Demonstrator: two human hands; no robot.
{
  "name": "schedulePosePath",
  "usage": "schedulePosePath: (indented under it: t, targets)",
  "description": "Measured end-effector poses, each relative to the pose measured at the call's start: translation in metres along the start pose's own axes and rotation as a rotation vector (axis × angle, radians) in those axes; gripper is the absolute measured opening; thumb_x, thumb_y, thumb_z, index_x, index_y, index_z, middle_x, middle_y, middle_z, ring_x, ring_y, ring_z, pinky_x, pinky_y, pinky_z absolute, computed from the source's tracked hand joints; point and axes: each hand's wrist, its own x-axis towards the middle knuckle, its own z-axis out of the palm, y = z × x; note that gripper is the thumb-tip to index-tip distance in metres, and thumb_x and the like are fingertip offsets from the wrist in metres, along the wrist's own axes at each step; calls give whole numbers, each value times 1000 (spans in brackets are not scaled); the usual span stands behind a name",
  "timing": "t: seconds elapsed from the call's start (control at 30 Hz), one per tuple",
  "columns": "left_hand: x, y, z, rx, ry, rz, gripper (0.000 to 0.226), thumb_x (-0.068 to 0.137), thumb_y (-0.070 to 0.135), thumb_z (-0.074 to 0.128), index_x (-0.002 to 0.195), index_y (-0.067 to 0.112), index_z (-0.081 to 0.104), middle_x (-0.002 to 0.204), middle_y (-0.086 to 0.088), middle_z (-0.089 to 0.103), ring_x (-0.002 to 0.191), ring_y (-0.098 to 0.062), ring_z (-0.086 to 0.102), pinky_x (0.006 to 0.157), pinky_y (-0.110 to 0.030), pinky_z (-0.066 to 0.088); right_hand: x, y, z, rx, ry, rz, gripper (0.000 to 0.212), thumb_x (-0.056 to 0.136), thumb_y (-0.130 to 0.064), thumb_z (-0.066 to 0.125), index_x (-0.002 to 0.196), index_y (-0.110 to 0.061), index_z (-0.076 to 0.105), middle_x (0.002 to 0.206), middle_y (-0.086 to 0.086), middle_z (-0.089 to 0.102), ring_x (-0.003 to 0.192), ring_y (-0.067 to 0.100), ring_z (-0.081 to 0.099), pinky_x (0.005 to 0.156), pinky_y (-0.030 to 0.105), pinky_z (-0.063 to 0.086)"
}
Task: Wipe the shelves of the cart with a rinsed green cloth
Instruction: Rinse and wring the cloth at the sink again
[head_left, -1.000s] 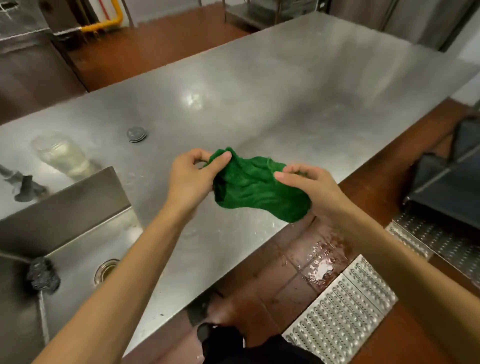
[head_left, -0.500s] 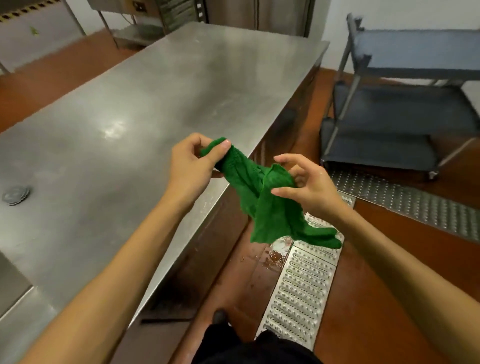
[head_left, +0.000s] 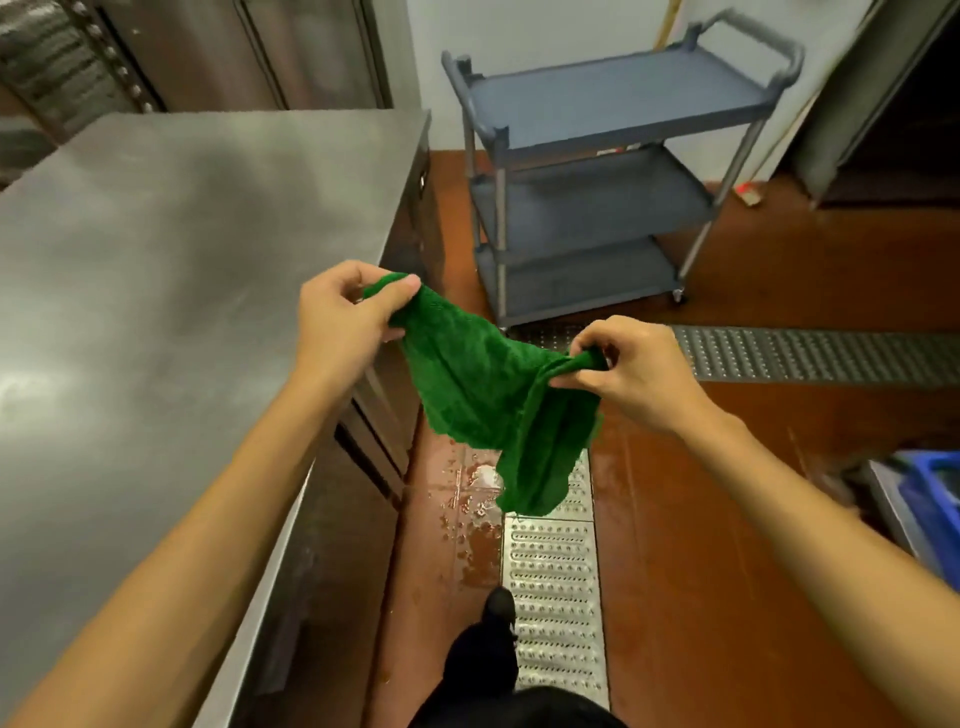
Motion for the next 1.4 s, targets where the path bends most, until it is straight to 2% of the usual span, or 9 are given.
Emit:
schedulePosePath:
  t: [0.2, 0.3, 0.37, 0.53, 0.73, 0.9, 1.13, 1.23, 1.4]
  targets:
    - [89, -13, 50, 175, -327, -36, 3, 90, 20, 77, 93, 18, 76, 92, -5, 74, 90, -18, 71, 86, -46, 62, 62, 11, -20, -26, 158, -16, 32, 70, -36, 88, 80, -21, 62, 93, 3, 56, 83, 17, 53, 74, 28, 43]
    - [119, -18, 75, 366, -508, 7, 41, 86, 43, 79, 123, 27, 71, 117, 2, 71, 109, -12, 67, 99, -39, 55, 98, 16, -29, 5, 248, 5, 31, 76, -34, 85, 80, -21, 58, 113, 3, 55, 100, 16, 56, 86, 26, 47]
    - [132, -12, 96, 368, -562, 89, 53, 84, 50, 78, 130, 29, 66, 127, 4, 67, 118, -10, 62, 105, -36, 51, 122, 17, -37, 47, 300, 45, 30, 80, -36, 82, 80, -18, 57, 102, 1, 64, 92, 16, 61, 80, 36, 52]
    - [157, 11, 143, 209, -730, 194, 45, 77, 55, 79, 109, 26, 70, 103, 9, 74, 101, -7, 70, 91, -36, 57, 173, 17, -46, 46, 197, 64, 31, 83, -42, 77, 83, -21, 55, 70, -4, 63, 67, 19, 59, 63, 47, 50]
    - [214, 26, 189, 285, -711, 312, 26, 77, 36, 82, 99, 24, 79, 86, 3, 77, 83, -10, 71, 77, -40, 56, 220, 37, -56, 131, 188, 88, 36, 85, -45, 75, 77, -18, 52, 63, -2, 54, 56, 8, 45, 54, 25, 36]
    - [268, 35, 230, 408, -715, 348, 34, 81, 25, 82, 58, 14, 59, 54, 1, 53, 50, -9, 43, 51, -27, 34, 252, 103, -77, 180, -72, 228, 47, 78, -72, 61, 81, -25, 66, 66, -2, 57, 59, 13, 51, 59, 38, 39]
    - [328, 51, 311, 430, -842, 251, 30, 79, 18, 80, 60, 8, 59, 53, 1, 51, 52, -13, 47, 56, -28, 41, 287, 189, -96, 309, -350, 314, 20, 89, -40, 73, 106, -31, 75, 102, -7, 76, 95, 13, 71, 92, 48, 53]
    - [359, 57, 334, 429, -878, 190, 23, 80, 19, 81, 68, 7, 65, 60, -8, 61, 57, -14, 58, 62, -33, 49, 297, 212, -104, 374, -401, 392, 29, 99, -43, 57, 105, -18, 71, 89, -3, 73, 76, 8, 66, 83, 48, 56]
    - [410, 60, 370, 485, -791, 270, 36, 76, 39, 88, 71, 12, 65, 64, -5, 67, 61, -16, 61, 64, -38, 52, 328, 244, -125, 628, -269, 418, 25, 100, -29, 60, 99, -5, 68, 73, -2, 64, 59, 5, 55, 60, 21, 42]
